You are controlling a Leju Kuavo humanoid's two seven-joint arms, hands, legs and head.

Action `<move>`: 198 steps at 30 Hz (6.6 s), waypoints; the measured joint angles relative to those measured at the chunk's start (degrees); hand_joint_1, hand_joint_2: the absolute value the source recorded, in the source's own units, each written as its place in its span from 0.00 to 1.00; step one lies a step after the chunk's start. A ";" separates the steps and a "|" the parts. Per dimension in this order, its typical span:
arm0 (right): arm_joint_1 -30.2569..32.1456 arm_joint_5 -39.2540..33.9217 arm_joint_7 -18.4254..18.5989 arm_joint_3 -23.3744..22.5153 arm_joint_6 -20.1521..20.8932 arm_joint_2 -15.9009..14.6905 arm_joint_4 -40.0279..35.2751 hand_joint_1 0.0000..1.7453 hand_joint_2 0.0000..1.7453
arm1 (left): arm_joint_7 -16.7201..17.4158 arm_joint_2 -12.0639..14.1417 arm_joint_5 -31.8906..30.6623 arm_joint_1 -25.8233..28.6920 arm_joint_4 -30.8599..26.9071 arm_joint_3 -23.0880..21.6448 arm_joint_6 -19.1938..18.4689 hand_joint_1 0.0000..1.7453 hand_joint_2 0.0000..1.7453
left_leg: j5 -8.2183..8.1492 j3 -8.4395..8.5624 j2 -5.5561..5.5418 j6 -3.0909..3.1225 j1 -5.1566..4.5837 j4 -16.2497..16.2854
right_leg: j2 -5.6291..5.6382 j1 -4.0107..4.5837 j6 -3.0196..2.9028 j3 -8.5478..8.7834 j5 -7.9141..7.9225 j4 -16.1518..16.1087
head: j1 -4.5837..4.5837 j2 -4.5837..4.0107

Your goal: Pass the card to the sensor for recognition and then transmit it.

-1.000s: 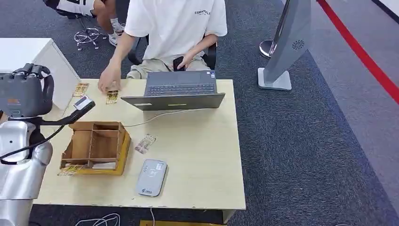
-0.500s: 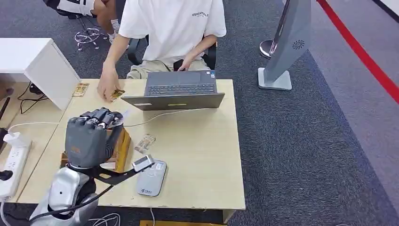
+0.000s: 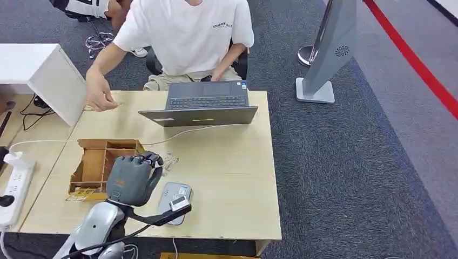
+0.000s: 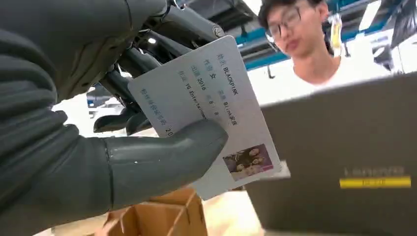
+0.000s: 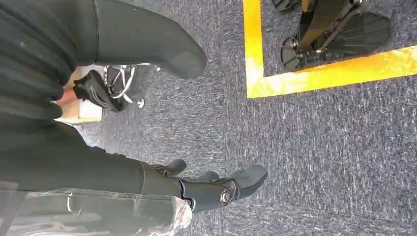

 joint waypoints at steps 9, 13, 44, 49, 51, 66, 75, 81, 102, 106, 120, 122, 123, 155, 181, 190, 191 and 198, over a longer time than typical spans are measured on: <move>0.02 0.42 -0.24 -0.09 0.24 0.04 0.00 0.00 1.00 | -2.40 1.58 5.50 0.61 3.28 -1.22 -5.20 1.00 1.00 | -0.01 -0.03 -0.01 0.00 0.00 0.00 | -0.01 0.00 0.00 0.00 0.00 0.00 | 0.00 0.00; 0.02 0.59 -0.37 -0.09 0.46 0.04 0.00 0.00 1.00 | -2.62 2.49 7.13 1.86 4.07 -1.29 -6.10 1.00 1.00 | 0.00 -0.01 0.00 0.00 0.01 0.00 | 0.00 0.00 0.00 -0.01 0.00 0.00 | 0.00 0.00; 0.02 0.42 -0.20 -1.16 1.01 0.04 0.00 0.00 1.00 | 0.46 8.83 8.43 1.30 5.84 -4.28 -8.47 1.00 1.00 | 0.01 0.01 -0.01 0.00 0.00 0.00 | 0.00 0.01 0.00 0.00 0.00 0.01 | 0.00 0.00; -0.03 1.12 -0.22 -1.22 0.92 0.04 0.00 0.00 1.00 | 1.95 6.23 -1.87 -0.40 2.17 -4.41 1.32 1.00 1.00 | 0.01 -0.01 -0.04 0.00 -0.01 0.00 | -0.05 -0.01 0.00 0.01 0.00 0.01 | 0.02 0.00; 0.00 1.86 -0.31 -1.20 1.05 0.04 0.00 0.00 1.00 | 1.86 5.62 -3.65 -1.32 0.83 -4.41 5.03 1.00 1.00 | 0.01 -0.02 -0.03 0.00 -0.01 0.00 | -0.06 -0.01 0.00 0.01 0.00 0.01 | 0.02 0.00; -0.52 6.34 -1.51 2.03 2.51 -0.11 0.00 0.00 1.00 | -5.20 3.80 -8.96 -20.24 16.32 11.04 19.80 1.00 1.00 | 0.32 -0.01 -0.04 -0.21 0.09 0.00 | -0.07 0.05 -0.21 -0.05 0.23 0.09 | 0.00 0.00; -0.67 6.62 -1.53 3.08 3.08 -0.31 0.00 0.00 1.00 | -4.07 4.17 -9.22 -31.06 32.59 13.40 20.06 0.00 1.00 | 0.38 -0.04 -0.03 -0.25 0.09 0.01 | -0.04 0.05 -0.25 -0.09 0.29 0.11 | 0.02 0.00; -0.72 6.58 -1.51 3.17 3.10 -0.35 0.00 0.00 1.00 | -4.94 3.30 -7.23 -32.13 36.11 13.57 21.07 0.00 1.00 | 0.38 -0.12 -0.04 -0.25 0.09 0.01 | -0.04 0.05 -0.25 -0.12 0.29 0.11 | 0.02 0.00; -0.20 2.62 -0.74 1.97 1.94 -0.33 0.00 0.00 1.00 | -13.88 0.11 2.73 0.43 1.11 14.78 25.88 0.00 1.00 | 0.20 -0.16 0.22 -0.22 0.08 -0.04 | 0.21 0.02 -0.18 -0.16 0.23 0.10 | -0.02 0.00; 0.44 1.27 -0.44 0.50 0.96 -0.26 0.02 0.00 1.00 | -11.34 1.40 0.42 14.95 -6.87 14.51 31.39 0.00 1.00 | -0.02 -0.10 0.29 -0.15 0.09 -0.04 | 0.31 0.03 -0.13 -0.18 -0.02 0.09 | 0.02 0.00; 0.32 2.73 -0.85 -0.50 0.28 0.02 0.02 0.00 1.00 | -11.94 6.19 3.04 33.21 -8.37 15.34 33.39 0.00 1.00 | -0.09 -0.13 0.08 -0.18 0.09 -0.05 | 0.07 0.04 -0.08 -0.09 -0.13 0.09 | -0.02 0.00; 0.29 3.02 -1.03 -0.50 0.42 0.02 0.04 0.00 1.00 | -14.69 6.08 2.12 34.11 -8.39 16.31 33.42 0.00 1.00 | -0.09 -0.10 0.08 -0.18 0.09 -0.05 | 0.05 0.04 -0.08 -0.07 -0.13 0.09 | 0.00 0.00; 0.29 3.26 -1.27 -0.50 0.48 0.02 0.04 0.00 1.00 | -16.77 5.90 1.64 34.48 -8.43 17.11 33.42 0.00 1.00 | -0.09 -0.11 0.08 -0.18 0.09 -0.05 | 0.05 0.03 -0.08 -0.08 -0.12 0.09 | -0.02 0.00; 0.01 5.33 -1.33 -0.28 0.96 0.02 0.04 0.00 1.00 | -52.26 -11.39 4.50 26.69 12.57 56.30 33.46 0.00 1.00 | -0.05 -0.08 -0.12 -0.16 0.11 -0.05 | -0.11 0.04 -0.08 -0.01 -0.13 0.09 | 0.07 0.00; -0.48 7.63 -1.25 1.90 1.33 -0.09 0.04 0.00 1.00 | -46.51 -13.00 -2.07 12.74 24.05 48.59 33.46 0.00 1.00 | -0.01 0.00 -0.12 -0.14 0.10 -0.02 | -0.09 0.04 -0.12 -0.01 -0.07 0.09 | 0.00 0.00; -0.55 7.65 -1.25 1.95 1.51 -0.15 0.04 0.00 1.00 | -44.37 -12.50 -1.79 11.94 24.37 46.19 33.48 0.00 1.00 | -0.01 -0.01 -0.13 -0.14 0.10 -0.02 | -0.10 0.04 -0.12 -0.01 -0.07 0.09 | 0.00 0.00; -0.55 7.65 -1.25 1.97 1.51 -0.15 0.04 0.00 1.00 | -44.24 -12.50 -1.77 11.93 24.37 46.18 33.48 0.00 1.00 | -0.01 -0.01 -0.13 -0.14 0.10 -0.02 | -0.10 0.04 -0.12 -0.01 -0.07 0.09 | -0.02 0.00; -0.53 7.76 -1.25 2.01 1.66 -0.31 0.04 0.00 1.00 | -40.89 -10.58 -0.70 11.84 24.39 41.00 33.50 0.00 1.00 | -0.01 -0.01 -0.11 -0.14 0.10 -0.02 | -0.09 0.04 -0.12 -0.01 -0.07 0.09 | 0.00 0.00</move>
